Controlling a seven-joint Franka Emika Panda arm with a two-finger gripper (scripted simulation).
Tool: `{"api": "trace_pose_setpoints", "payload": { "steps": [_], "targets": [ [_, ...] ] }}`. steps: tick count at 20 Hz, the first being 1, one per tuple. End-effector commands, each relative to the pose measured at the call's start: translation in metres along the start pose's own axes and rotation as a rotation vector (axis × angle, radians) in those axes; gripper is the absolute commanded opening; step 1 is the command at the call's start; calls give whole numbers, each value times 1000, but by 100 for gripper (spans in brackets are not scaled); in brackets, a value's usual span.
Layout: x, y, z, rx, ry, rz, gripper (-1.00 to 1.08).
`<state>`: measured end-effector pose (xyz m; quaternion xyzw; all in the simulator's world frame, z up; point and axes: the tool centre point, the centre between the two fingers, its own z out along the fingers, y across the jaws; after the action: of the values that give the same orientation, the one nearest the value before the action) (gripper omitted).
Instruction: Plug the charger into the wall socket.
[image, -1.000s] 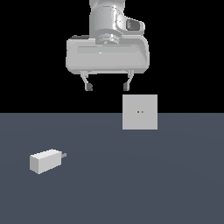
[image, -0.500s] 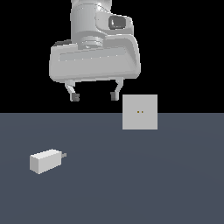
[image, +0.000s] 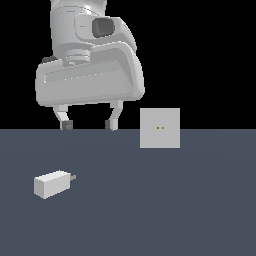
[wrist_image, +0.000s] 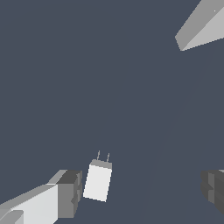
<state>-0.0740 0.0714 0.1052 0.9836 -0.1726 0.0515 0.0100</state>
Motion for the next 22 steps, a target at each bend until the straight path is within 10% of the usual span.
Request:
{"api": "trace_pose_setpoints", "payload": {
  "steps": [1,22],
  "targets": [
    [-8,-6,6,-3,9,35,100],
    [-41,-38,39,-24,49,202,100]
  ]
}}
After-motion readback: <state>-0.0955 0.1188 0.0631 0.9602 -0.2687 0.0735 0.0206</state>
